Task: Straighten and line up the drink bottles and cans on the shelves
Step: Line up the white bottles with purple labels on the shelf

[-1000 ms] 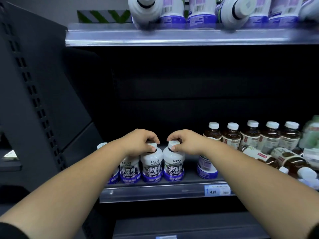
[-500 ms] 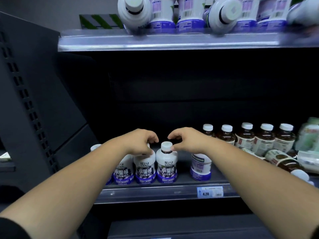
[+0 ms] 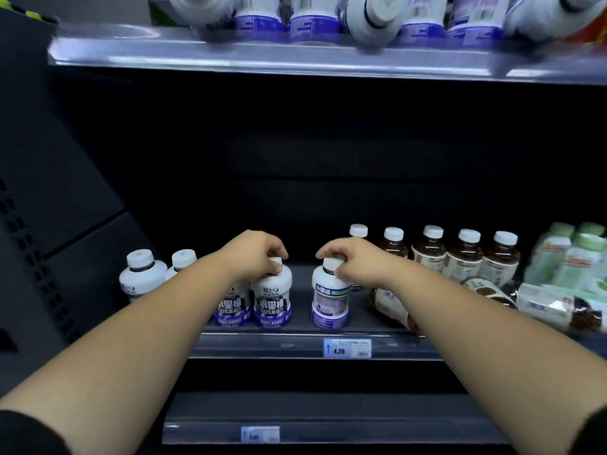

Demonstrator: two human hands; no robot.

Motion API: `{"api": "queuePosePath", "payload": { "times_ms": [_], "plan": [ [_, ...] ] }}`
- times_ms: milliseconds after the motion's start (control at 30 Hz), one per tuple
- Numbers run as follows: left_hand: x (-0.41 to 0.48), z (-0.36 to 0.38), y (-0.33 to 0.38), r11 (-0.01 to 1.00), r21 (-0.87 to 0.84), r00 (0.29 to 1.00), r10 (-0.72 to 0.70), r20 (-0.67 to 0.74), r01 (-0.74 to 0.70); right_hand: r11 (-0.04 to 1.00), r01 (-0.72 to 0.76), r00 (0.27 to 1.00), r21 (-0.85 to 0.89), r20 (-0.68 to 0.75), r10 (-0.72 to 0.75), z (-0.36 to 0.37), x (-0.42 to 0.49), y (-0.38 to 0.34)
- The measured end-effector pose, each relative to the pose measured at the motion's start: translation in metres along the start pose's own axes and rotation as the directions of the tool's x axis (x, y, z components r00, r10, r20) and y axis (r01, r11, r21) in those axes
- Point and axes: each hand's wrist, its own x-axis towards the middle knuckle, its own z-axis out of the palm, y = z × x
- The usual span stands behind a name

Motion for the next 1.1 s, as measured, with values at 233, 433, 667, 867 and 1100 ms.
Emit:
{"api": "queuePosePath", "payload": {
  "times_ms": [233, 433, 667, 867, 1100],
  "plan": [
    [0.0, 0.004, -0.003, 0.998, -0.042, 0.999, -0.044, 0.0, 0.044, 0.999, -0.008, 0.999, 0.037, -0.033, 0.009, 0.007, 0.008, -0.001],
    [0.004, 0.0, -0.007, 0.999, -0.001, 0.999, 0.034, 0.022, -0.034, 0.993, -0.067, 0.994, 0.098, -0.084, 0.075, 0.016, 0.01, -0.009],
    [0.004, -0.001, -0.014, 0.995, -0.006, 0.994, 0.103, 0.045, -0.102, 0.998, -0.047, 0.995, 0.047, -0.081, 0.051, 0.02, 0.016, -0.025],
    [0.003, -0.001, -0.017, 0.992, -0.038, 0.991, 0.124, 0.047, -0.122, 0.998, -0.025, 0.995, 0.054, -0.092, 0.03, 0.032, 0.015, -0.031],
    [0.004, -0.002, -0.015, 0.988, 0.011, 0.987, 0.155, 0.051, -0.155, 0.998, -0.011, 0.989, 0.062, -0.143, 0.02, 0.034, 0.011, -0.026]
  ]
}}
